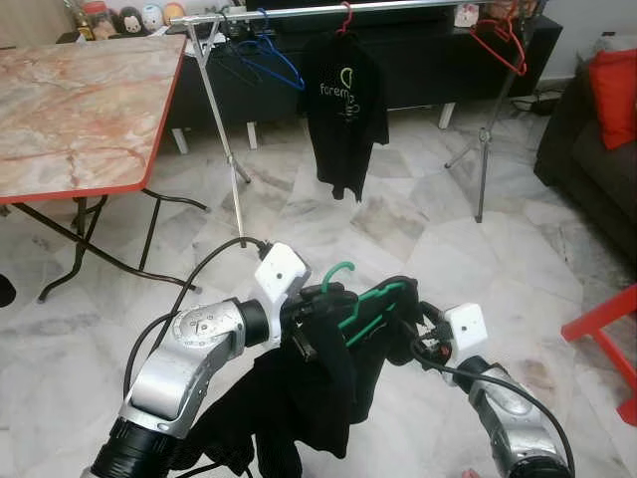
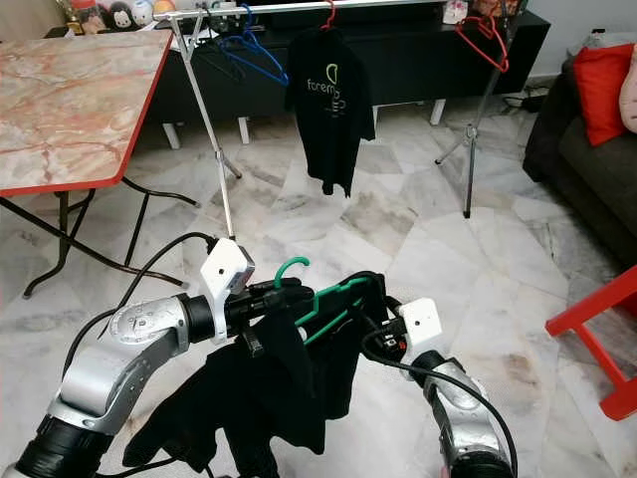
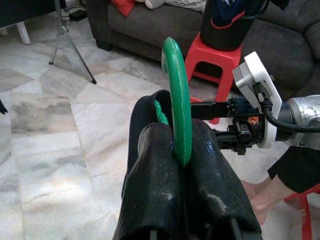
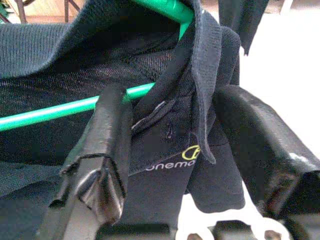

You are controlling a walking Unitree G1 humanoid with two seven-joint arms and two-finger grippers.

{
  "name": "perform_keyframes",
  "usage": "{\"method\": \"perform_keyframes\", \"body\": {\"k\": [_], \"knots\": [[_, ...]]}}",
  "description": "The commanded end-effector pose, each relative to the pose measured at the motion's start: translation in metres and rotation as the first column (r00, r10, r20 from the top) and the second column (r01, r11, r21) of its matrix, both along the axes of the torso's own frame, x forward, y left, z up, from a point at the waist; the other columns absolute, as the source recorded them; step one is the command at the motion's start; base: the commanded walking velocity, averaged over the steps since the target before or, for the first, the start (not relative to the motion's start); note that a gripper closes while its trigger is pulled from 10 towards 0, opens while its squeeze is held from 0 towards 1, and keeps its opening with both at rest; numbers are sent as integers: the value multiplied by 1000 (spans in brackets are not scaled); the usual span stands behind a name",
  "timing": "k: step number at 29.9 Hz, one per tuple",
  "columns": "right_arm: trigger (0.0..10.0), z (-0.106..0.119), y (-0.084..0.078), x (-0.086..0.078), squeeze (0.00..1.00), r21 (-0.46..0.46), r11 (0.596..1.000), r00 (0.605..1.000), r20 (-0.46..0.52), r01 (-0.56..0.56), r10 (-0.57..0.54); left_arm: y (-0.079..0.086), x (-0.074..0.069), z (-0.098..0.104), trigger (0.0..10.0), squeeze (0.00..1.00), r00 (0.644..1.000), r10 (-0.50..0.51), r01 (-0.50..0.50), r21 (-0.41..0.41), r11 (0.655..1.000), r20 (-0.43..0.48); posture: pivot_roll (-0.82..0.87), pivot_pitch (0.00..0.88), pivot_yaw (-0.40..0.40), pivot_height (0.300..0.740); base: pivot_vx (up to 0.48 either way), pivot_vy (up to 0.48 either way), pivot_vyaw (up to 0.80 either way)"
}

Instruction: Hang hanger

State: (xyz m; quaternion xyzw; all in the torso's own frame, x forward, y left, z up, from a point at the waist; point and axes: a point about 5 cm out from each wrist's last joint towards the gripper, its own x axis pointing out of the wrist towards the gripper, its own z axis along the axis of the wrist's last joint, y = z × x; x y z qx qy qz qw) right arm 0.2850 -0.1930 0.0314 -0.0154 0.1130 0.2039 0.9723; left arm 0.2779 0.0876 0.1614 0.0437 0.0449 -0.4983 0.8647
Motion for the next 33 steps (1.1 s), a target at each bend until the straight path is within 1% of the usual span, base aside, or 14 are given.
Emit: {"method": "perform_keyframes", "body": {"k": [1, 10, 16, 29, 32, 33], "knots": [[0, -1, 0, 1, 0, -3, 1000, 1000, -7, 4, -4, -3, -1, 14, 10000, 0, 999, -27, 28, -32, 999, 45, -46, 103, 13, 740, 0, 0, 0], [0, 0, -1, 2, 0, -2, 1000, 1000, -6, 12, -12, -3, -2, 17, 10000, 0, 999, -31, 33, -40, 999, 43, -44, 107, 16, 740, 0, 0, 0], [0, -1, 2, 3, 0, -2, 1000, 1000, -7, 12, -12, -3, -3, 21, 10000, 0, 998, -41, 43, -51, 998, 44, -40, 109, 20, 740, 0, 0, 0], [0, 0, 2, 5, 0, -5, 1000, 1000, -3, 17, -17, -3, -5, 23, 10000, 0, 998, -56, 58, -46, 997, 39, -38, 109, 21, 740, 0, 0, 0], [0, 1, 3, 5, 0, -6, 1000, 1000, -3, 17, -17, -1, -6, 20, 10000, 0, 997, -65, 65, -24, 998, 36, -38, 109, 21, 740, 0, 0, 0], [0, 1, 3, 6, 0, -7, 1000, 1000, -2, 15, -15, 0, -8, 16, 10000, 0, 996, -80, 80, 6, 997, 28, -38, 104, 20, 740, 0, 0, 0]]}}
